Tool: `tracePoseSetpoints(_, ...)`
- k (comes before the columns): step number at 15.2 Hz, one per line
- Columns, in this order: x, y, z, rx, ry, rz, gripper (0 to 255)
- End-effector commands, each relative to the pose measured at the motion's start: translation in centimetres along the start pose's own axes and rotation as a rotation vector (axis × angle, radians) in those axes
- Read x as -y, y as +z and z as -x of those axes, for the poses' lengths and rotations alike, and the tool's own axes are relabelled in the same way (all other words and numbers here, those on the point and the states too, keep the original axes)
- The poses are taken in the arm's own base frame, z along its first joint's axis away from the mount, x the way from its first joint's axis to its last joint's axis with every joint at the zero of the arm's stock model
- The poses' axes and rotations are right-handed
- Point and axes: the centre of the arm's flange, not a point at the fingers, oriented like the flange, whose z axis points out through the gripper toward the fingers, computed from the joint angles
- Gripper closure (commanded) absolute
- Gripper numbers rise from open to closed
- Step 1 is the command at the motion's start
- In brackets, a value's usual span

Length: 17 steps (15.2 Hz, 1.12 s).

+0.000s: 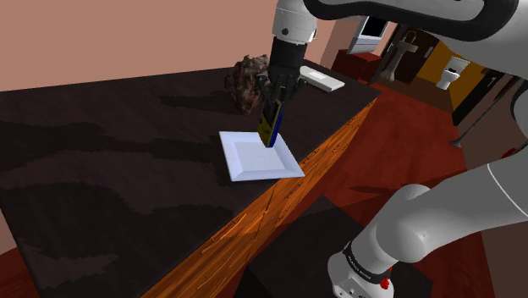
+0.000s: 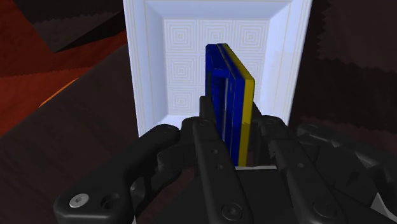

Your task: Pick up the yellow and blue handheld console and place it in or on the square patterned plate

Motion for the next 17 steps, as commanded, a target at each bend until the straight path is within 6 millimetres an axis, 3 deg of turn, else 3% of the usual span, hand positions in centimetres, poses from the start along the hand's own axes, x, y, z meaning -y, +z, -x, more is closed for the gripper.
tracePoseSetpoints(1,0.1,1.1,0.0,-0.001,0.000,0.000,255)
tracePoseSetpoints(9,0.3,5.3,-0.1,-0.001,0.000,0.000,255)
tracePoseSetpoints(17,0.3,5.3,-0.1,-0.001,0.000,0.000,255)
